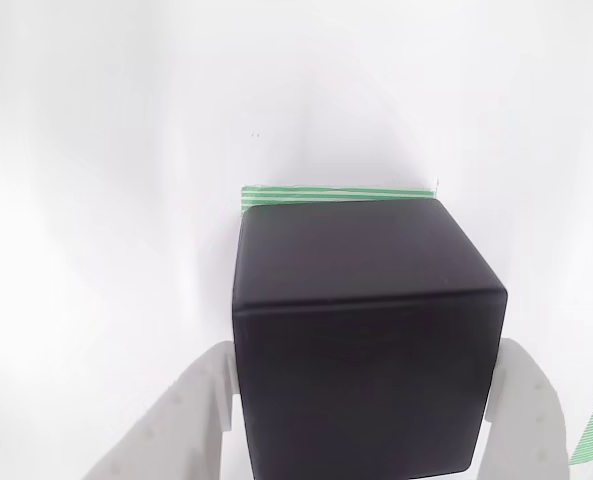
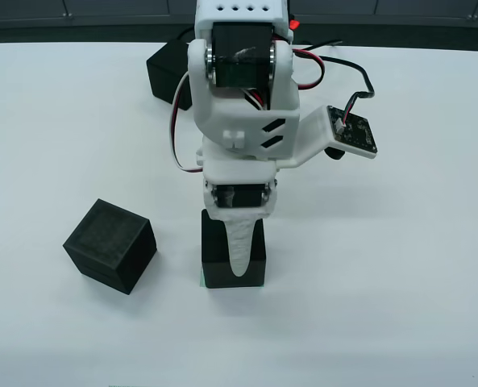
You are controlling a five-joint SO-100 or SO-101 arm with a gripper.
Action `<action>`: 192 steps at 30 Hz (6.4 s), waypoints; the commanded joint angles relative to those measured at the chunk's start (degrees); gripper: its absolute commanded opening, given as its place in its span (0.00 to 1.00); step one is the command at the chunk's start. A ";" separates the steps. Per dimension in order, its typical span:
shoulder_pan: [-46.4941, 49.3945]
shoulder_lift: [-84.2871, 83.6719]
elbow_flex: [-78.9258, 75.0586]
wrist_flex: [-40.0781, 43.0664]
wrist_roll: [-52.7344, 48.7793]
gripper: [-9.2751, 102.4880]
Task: Stack 3 Blocks on the chosen place.
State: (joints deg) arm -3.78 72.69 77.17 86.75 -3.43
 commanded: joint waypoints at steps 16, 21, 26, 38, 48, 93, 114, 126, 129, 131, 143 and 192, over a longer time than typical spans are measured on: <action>1.41 1.85 0.18 -0.62 -0.09 0.41; 1.67 7.38 2.55 -0.70 -0.35 0.41; 2.64 17.31 6.59 -1.14 -0.62 0.41; 19.51 13.54 0.62 3.08 0.26 0.40; 25.93 -1.05 -10.20 3.16 0.97 0.40; 8.26 24.61 2.46 3.34 -1.14 0.24; 3.43 19.95 5.19 3.43 -1.23 0.24; 2.64 16.96 3.43 3.43 -1.76 0.25; 2.55 16.61 3.43 3.43 -1.76 0.26; 2.55 16.61 3.34 3.34 -1.76 0.30; 3.08 16.26 2.72 3.08 -1.85 0.37; 42.36 33.13 30.94 2.46 -53.88 0.37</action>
State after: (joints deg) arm 37.79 105.82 107.84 86.84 -55.37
